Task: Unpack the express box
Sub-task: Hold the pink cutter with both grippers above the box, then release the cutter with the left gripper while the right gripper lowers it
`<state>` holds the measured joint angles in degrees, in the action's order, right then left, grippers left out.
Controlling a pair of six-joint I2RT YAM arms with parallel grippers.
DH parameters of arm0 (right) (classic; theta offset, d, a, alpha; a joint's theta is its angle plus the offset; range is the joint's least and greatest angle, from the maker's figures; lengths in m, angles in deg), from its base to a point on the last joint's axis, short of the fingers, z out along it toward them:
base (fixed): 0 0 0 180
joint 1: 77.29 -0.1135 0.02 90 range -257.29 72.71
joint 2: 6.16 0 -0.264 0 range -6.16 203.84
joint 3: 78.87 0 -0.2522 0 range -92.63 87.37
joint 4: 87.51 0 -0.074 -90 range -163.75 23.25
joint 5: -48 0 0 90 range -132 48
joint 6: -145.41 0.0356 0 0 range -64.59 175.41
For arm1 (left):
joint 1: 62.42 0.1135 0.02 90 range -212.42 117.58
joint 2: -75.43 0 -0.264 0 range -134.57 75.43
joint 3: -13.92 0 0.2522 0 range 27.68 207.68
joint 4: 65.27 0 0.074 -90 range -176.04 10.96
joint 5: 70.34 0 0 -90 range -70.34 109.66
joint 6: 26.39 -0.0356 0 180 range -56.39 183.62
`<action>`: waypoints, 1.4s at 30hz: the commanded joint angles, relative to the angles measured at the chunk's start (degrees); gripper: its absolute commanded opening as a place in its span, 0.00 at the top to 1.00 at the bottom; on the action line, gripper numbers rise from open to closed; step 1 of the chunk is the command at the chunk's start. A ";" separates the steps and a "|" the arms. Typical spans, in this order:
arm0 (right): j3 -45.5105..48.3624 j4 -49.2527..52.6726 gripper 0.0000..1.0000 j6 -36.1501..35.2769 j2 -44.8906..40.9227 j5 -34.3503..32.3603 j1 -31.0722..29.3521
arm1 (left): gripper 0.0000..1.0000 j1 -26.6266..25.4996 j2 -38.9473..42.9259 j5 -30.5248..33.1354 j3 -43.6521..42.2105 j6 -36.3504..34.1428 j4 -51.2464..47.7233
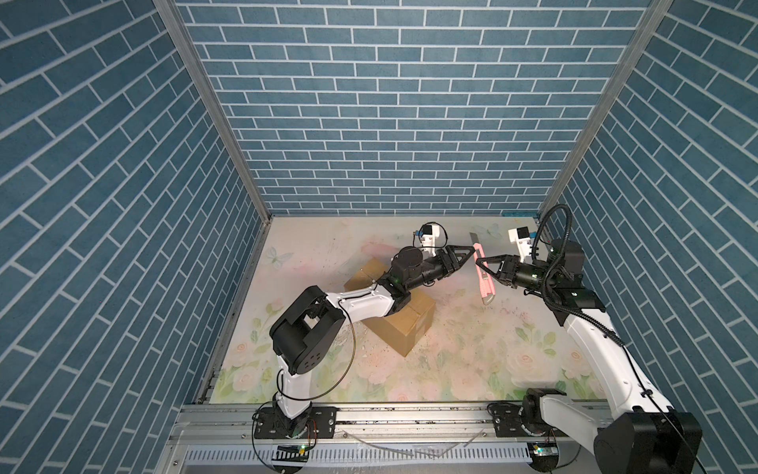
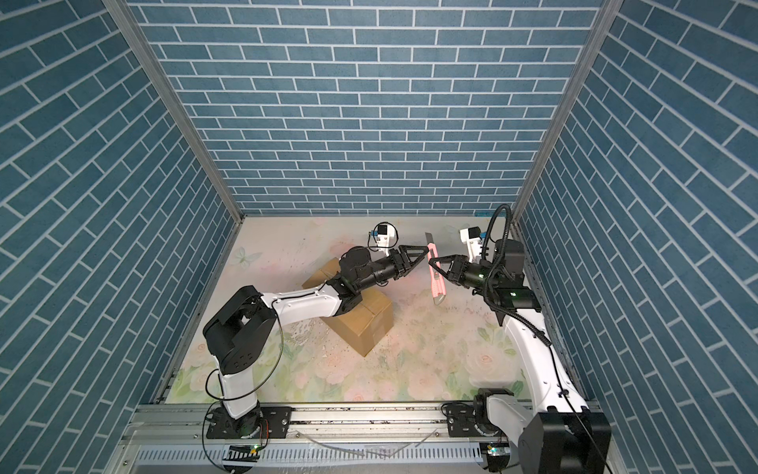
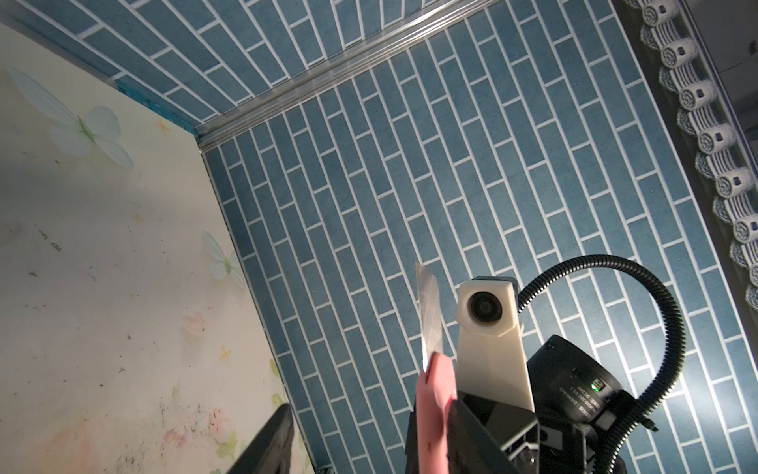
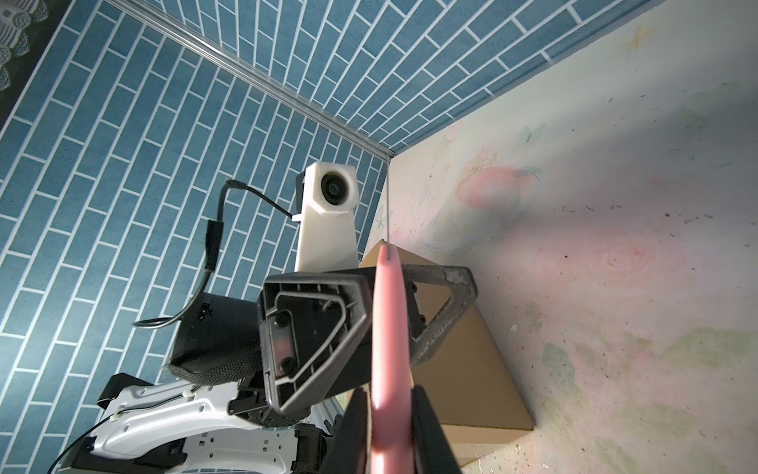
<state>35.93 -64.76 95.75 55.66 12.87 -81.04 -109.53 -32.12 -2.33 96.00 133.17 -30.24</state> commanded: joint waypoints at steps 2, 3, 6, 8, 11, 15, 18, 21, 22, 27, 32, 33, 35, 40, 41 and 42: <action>2.08 1.96 1.00 1.06 -1.26 -1.08 -0.08 | 0.33 0.44 5.98 0.41 -1.96 -4.78 -5.47; 2.34 2.71 1.00 1.08 -1.43 -1.17 -0.03 | 0.31 0.57 7.58 0.63 -2.57 -5.98 -7.83; 3.06 5.43 1.00 0.92 -2.78 -1.21 -0.04 | 0.24 0.88 12.87 2.07 -5.00 -9.87 -14.37; 3.61 7.54 1.00 0.80 -4.52 -1.26 -0.12 | 0.21 1.23 16.37 2.94 -6.88 -11.22 -18.40; 5.10 11.33 1.00 1.05 -7.73 -1.31 -0.29 | 0.17 2.02 22.42 4.89 -8.85 -14.39 -27.08; 8.28 15.78 1.00 3.20 -14.08 -1.90 -1.01 | 0.12 3.53 30.70 8.71 -7.80 -21.06 -44.92; 12.56 15.74 1.00 7.64 -19.48 -3.33 -3.74 | 0.09 5.78 34.98 11.67 -5.35 -26.22 -58.78; 16.67 16.03 1.00 11.43 -24.45 -6.71 -8.05 | 0.07 7.81 38.14 15.49 -4.04 -30.01 -69.53; 18.02 15.67 1.00 12.82 -26.04 -7.99 -9.89 | 0.07 8.31 39.00 16.81 -3.74 -30.86 -72.57; 23.86 12.68 1.00 20.12 -34.11 -13.83 -18.35 | 0.05 8.60 41.13 23.26 -2.47 -34.98 -83.21; 28.47 10.31 1.00 25.19 -40.20 -16.99 -23.01 | 0.04 8.66 43.14 28.31 -3.83 -36.35 -86.79; 29.27 9.27 1.00 26.04 -40.75 -17.07 -23.78 | 0.04 8.63 43.74 29.32 -4.33 -36.52 -86.92; 30.18 7.89 1.00 26.80 -41.25 -17.64 -25.16 | 0.04 8.67 44.96 31.01 -5.38 -36.68 -86.71; 31.84 3.35 1.00 27.43 -39.63 -18.41 -27.91 | 0.01 8.70 47.84 34.72 -8.39 -36.98 -85.28; 32.09 2.18 1.00 27.56 -39.28 -18.54 -28.42 | 0.01 8.70 48.07 35.12 -8.83 -37.04 -85.07; 32.62 0.53 1.00 27.91 -38.90 -18.72 -29.03 | 0.01 8.70 48.35 35.61 -9.21 -37.21 -84.79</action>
<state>66.60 -57.63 120.75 15.99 -4.27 -108.75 -101.05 15.46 29.62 88.30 97.31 -114.65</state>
